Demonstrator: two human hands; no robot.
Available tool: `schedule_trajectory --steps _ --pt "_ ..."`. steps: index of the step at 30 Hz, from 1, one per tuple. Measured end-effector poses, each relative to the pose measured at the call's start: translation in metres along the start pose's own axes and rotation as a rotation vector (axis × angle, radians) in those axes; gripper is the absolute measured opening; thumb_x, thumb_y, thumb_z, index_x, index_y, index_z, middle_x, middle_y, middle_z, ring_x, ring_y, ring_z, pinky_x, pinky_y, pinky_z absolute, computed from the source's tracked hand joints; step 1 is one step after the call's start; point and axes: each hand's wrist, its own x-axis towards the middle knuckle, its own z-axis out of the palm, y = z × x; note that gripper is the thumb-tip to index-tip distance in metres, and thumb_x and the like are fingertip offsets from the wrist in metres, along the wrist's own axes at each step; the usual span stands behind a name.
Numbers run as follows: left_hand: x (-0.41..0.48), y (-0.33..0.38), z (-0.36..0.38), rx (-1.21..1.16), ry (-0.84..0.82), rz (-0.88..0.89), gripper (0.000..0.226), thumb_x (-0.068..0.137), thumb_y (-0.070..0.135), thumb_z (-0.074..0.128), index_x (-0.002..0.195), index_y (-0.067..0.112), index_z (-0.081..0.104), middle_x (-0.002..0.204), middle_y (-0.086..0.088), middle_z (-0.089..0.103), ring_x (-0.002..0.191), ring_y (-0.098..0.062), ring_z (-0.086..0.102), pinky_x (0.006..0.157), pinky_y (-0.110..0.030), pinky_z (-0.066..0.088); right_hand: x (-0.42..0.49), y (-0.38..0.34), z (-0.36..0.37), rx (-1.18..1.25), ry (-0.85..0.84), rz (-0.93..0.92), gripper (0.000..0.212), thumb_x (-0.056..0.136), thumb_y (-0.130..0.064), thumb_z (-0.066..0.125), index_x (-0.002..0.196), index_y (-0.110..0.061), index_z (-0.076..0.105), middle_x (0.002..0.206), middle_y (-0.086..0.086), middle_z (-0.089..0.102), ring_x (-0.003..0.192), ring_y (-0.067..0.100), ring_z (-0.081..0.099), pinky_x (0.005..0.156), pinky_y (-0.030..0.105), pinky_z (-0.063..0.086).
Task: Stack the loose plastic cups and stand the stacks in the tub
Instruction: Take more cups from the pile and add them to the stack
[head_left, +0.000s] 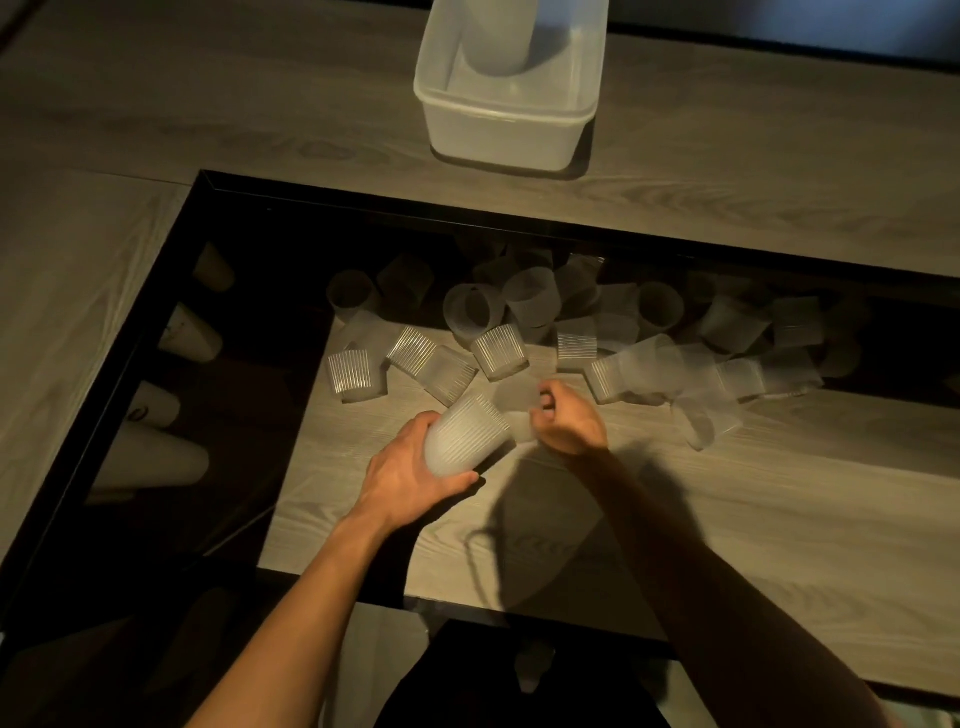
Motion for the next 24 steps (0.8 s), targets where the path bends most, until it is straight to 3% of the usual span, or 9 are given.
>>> schedule_trajectory --steps 3,6,10,13,15,17,18,21,24 --pt "-0.003 -0.005 -0.002 0.009 -0.006 0.003 0.086 0.062 0.067 0.077 0.133 0.035 0.041 0.118 0.015 0.054 0.104 -0.012 0.057 0.092 -0.04 0.051 -0.015 0.013 -0.001 0.136 0.109 0.022 0.025 0.102 -0.024 0.048 0.12 -0.014 0.061 0.103 0.005 0.063 0.088 0.015 0.054 0.08 0.03 0.041" --pt "-0.006 -0.007 -0.003 0.032 -0.017 0.032 0.083 0.065 0.063 0.081 0.133 0.036 0.042 0.119 0.016 0.053 0.104 -0.012 0.056 0.092 -0.039 0.05 -0.026 0.021 -0.004 0.332 0.173 -0.024 0.011 0.102 -0.019 0.05 0.105 -0.016 0.061 0.087 0.0 0.062 0.076 0.01 0.056 0.075 0.03 0.042" --pt "-0.005 -0.002 -0.002 0.052 -0.029 0.084 0.081 0.062 0.062 0.083 0.13 0.04 0.044 0.122 0.018 0.055 0.104 -0.011 0.058 0.089 -0.036 0.051 -0.027 -0.002 -0.018 0.378 -0.202 -0.061 0.034 0.097 -0.024 0.054 0.126 -0.008 0.056 0.1 -0.004 0.059 0.085 0.009 0.057 0.075 0.027 0.05" --pt "-0.005 0.006 0.001 0.066 -0.034 0.13 0.084 0.06 0.062 0.083 0.132 0.041 0.044 0.122 0.02 0.054 0.104 -0.009 0.058 0.088 -0.034 0.051 -0.025 -0.023 -0.024 0.438 -0.46 0.039 0.021 0.103 -0.006 0.04 0.106 -0.004 0.06 0.096 0.004 0.054 0.081 0.009 0.052 0.067 0.012 0.046" --pt "-0.005 0.011 0.002 0.029 -0.025 0.134 0.085 0.059 0.061 0.083 0.131 0.04 0.043 0.119 0.021 0.053 0.103 -0.009 0.058 0.086 -0.033 0.05 -0.019 -0.022 -0.022 0.404 -0.491 -0.016 0.014 0.101 -0.01 0.045 0.098 -0.006 0.058 0.099 0.012 0.056 0.086 0.012 0.059 0.08 0.02 0.051" --pt "-0.006 0.012 0.002 -0.001 -0.01 0.116 0.086 0.06 0.06 0.084 0.134 0.036 0.044 0.119 0.019 0.052 0.103 -0.009 0.056 0.086 -0.032 0.049 -0.014 -0.014 -0.013 0.508 -0.492 0.001 0.036 0.096 -0.024 0.055 0.125 -0.003 0.054 0.131 0.018 0.054 0.119 0.02 0.054 0.106 0.036 0.039" --pt "-0.006 0.011 0.003 -0.006 0.0 0.107 0.088 0.061 0.059 0.085 0.135 0.034 0.044 0.12 0.019 0.051 0.104 -0.009 0.056 0.087 -0.032 0.049 -0.019 -0.017 -0.013 0.559 -0.471 0.023 0.049 0.099 -0.03 0.051 0.14 -0.003 0.045 0.142 0.014 0.049 0.128 0.021 0.048 0.11 0.037 0.033" --pt "-0.009 0.006 0.002 -0.01 0.027 0.079 0.089 0.063 0.06 0.084 0.136 0.032 0.043 0.12 0.018 0.05 0.105 -0.009 0.055 0.089 -0.033 0.049 -0.031 -0.033 -0.009 0.62 -0.274 -0.01 0.077 0.089 -0.064 0.039 0.148 -0.016 0.039 0.127 -0.001 0.056 0.115 0.011 0.053 0.108 0.038 0.036" --pt "-0.011 0.001 0.0 -0.005 0.035 0.038 0.089 0.061 0.064 0.081 0.136 0.033 0.043 0.119 0.018 0.051 0.105 -0.01 0.056 0.09 -0.036 0.05 -0.038 -0.042 0.0 0.502 -0.22 -0.119 0.063 0.095 -0.058 0.037 0.146 -0.021 0.042 0.141 0.0 0.051 0.127 0.012 0.05 0.109 0.035 0.04"
